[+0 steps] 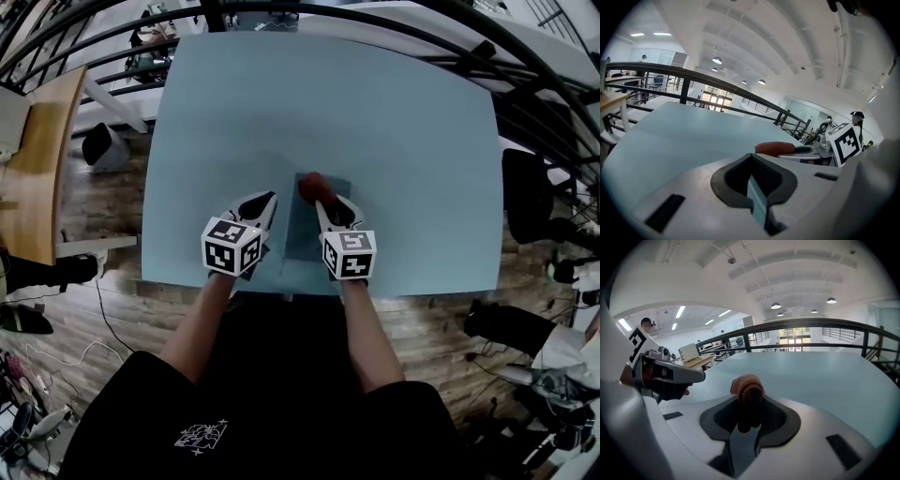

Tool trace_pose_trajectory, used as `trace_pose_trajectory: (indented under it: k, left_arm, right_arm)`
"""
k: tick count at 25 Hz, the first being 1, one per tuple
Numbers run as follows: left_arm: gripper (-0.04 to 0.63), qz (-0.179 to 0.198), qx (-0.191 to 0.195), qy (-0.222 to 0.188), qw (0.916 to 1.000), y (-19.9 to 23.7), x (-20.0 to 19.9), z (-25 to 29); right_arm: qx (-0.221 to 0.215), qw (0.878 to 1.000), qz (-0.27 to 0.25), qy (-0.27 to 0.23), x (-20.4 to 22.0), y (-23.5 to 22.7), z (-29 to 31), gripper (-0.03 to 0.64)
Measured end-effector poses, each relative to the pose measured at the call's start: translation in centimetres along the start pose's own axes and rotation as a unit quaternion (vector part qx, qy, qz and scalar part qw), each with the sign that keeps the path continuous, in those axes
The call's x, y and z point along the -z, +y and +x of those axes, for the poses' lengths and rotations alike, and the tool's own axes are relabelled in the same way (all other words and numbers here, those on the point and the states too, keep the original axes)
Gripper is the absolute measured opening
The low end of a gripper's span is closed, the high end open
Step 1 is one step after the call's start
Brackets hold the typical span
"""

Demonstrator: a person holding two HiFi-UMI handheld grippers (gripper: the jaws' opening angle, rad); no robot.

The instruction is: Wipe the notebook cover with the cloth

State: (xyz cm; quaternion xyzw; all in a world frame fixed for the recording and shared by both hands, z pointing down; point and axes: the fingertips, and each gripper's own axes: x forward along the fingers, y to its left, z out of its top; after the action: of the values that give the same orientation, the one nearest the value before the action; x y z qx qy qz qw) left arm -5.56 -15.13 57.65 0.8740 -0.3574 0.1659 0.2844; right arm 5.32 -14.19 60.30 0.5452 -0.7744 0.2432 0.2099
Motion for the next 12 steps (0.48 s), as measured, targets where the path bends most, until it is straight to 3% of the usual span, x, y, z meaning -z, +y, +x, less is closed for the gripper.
trace_pose_trajectory:
  k: [4,12]
  left_arm:
    - [-0.008,-0.01,-0.013,-0.001,0.9999,1.0,0.2,-0.5]
    - [-0.008,-0.027,-0.024,-0.01,0.9993,1.9,0.0,-0.8]
  right_arm:
    - [-0.025,0.998,-0.058,0.016,0.1,1.9,1.1,0.107]
    - [-0.058,0.991,-0.112,0.035,0.6,4.0,2.1,0.107]
